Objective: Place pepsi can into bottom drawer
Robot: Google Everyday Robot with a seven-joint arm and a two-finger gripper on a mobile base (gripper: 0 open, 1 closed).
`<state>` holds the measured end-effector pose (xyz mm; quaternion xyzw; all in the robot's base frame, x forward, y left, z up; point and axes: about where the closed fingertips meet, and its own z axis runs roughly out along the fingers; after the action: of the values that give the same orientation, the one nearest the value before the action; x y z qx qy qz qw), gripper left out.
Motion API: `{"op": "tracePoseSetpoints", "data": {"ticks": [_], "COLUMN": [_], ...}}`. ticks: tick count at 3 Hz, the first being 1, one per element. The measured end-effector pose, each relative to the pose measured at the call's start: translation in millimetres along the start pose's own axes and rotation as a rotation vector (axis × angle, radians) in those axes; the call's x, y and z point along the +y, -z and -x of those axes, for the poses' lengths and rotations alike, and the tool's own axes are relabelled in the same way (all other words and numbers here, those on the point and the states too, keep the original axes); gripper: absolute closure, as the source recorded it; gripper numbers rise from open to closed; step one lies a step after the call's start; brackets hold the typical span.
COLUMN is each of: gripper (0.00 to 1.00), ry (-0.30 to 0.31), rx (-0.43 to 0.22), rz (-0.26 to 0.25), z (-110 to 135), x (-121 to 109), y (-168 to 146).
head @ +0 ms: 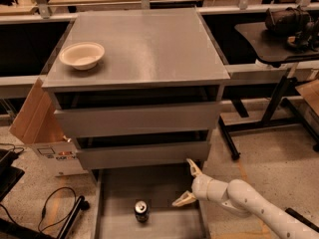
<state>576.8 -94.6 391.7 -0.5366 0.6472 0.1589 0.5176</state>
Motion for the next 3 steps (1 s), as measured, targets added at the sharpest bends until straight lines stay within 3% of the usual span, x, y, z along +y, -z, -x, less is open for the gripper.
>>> {"op": "tracePoseSetpoints", "data": {"ticks": [1, 2, 3], "gripper": [0.0, 0.0, 0.0], "ry": [0.015, 0.09, 0.152], "rx": [0.028, 0.15, 0.276], "rz": [-0.027, -0.118, -0.145], "z": [3.1, 22.6, 43.8], "x": [-5.9, -22.0, -17.6], "y": [12.5, 67.8, 99.5]}}
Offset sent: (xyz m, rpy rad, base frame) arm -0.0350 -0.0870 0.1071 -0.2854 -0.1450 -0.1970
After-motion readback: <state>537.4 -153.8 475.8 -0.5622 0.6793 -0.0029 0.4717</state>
